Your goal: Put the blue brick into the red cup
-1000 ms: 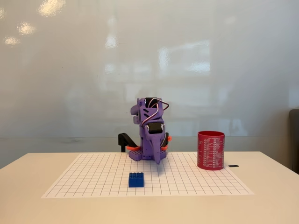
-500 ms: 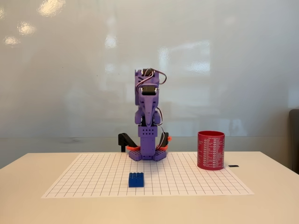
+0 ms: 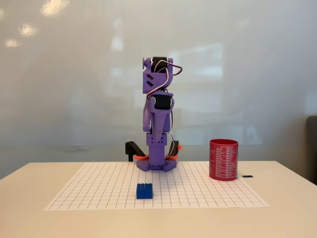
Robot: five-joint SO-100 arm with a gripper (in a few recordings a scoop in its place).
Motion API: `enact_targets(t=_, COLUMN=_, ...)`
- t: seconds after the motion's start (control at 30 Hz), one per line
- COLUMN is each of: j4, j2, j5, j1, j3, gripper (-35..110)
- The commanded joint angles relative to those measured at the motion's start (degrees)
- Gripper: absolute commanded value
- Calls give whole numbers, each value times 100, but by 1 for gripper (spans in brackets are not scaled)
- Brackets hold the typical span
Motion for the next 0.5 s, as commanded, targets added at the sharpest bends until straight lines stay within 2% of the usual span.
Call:
enact_targets(t=0.0, j4=-571, j2=114, j5=-255, j1=211, j3=562, gripper=-1)
enact_targets(t=0.23, j4=-2285, j2=202, j5=-334, j1=624, j3=2698, gripper=-1)
enact_targets(t=0.47, j4=-2610, j2=0, j5=-97, j1=483, j3=2874, gripper=-1)
